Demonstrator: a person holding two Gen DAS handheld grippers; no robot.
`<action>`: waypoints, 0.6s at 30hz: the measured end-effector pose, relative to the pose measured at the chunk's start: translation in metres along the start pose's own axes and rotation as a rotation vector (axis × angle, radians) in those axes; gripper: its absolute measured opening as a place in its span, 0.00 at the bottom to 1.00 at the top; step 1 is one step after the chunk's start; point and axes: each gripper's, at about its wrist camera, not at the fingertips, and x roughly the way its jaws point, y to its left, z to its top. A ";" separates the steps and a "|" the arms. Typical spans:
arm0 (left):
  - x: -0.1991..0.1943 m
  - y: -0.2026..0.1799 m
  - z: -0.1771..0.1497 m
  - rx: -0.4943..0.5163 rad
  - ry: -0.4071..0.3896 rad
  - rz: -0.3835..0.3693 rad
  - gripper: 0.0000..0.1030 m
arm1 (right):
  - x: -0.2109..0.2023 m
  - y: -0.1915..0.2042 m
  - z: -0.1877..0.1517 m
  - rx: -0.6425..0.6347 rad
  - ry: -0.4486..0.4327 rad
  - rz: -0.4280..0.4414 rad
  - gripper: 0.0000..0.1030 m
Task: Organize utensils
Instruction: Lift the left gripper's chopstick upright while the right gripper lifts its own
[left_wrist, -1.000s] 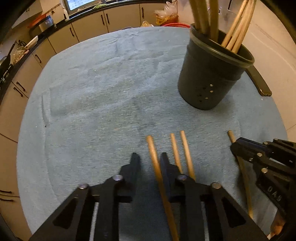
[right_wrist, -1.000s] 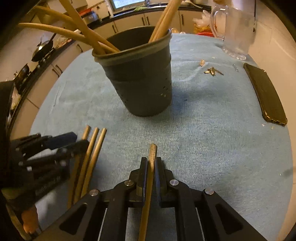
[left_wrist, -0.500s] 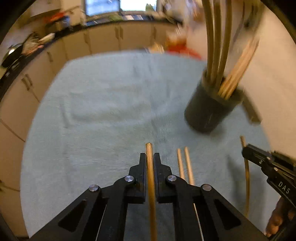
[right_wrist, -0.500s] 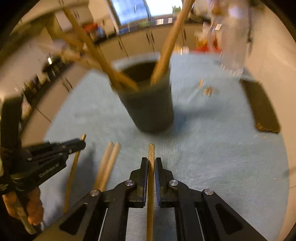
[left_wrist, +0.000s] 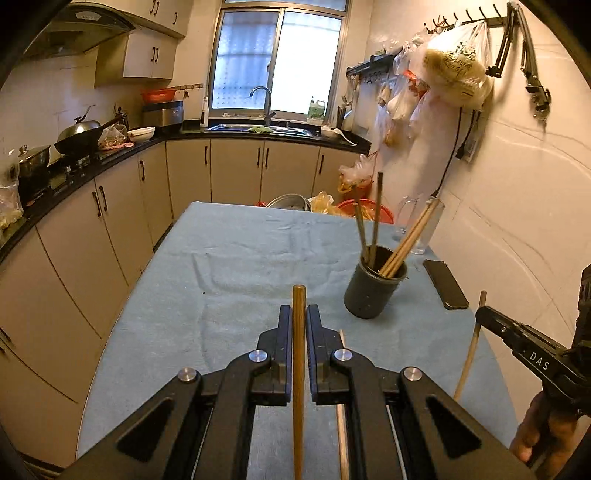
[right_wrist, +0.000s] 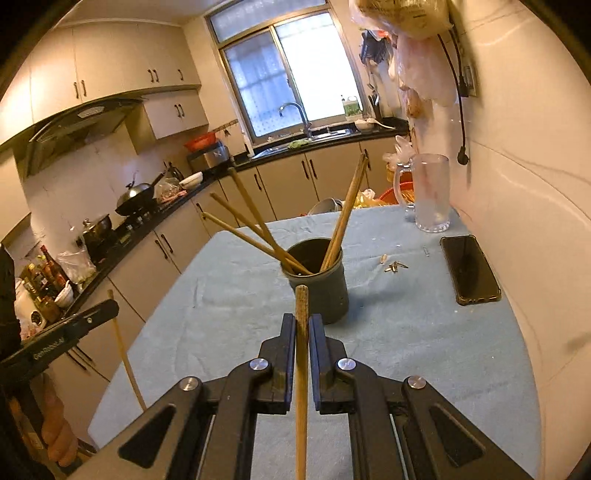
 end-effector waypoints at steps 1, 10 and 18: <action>-0.008 -0.001 -0.001 0.007 -0.004 0.007 0.07 | -0.004 0.001 -0.001 -0.001 -0.008 -0.002 0.08; -0.038 -0.010 -0.007 0.011 -0.051 0.002 0.07 | -0.041 0.010 -0.005 -0.011 -0.065 0.015 0.08; -0.054 -0.019 0.013 -0.006 -0.106 -0.047 0.07 | -0.058 0.008 0.006 0.001 -0.125 0.031 0.08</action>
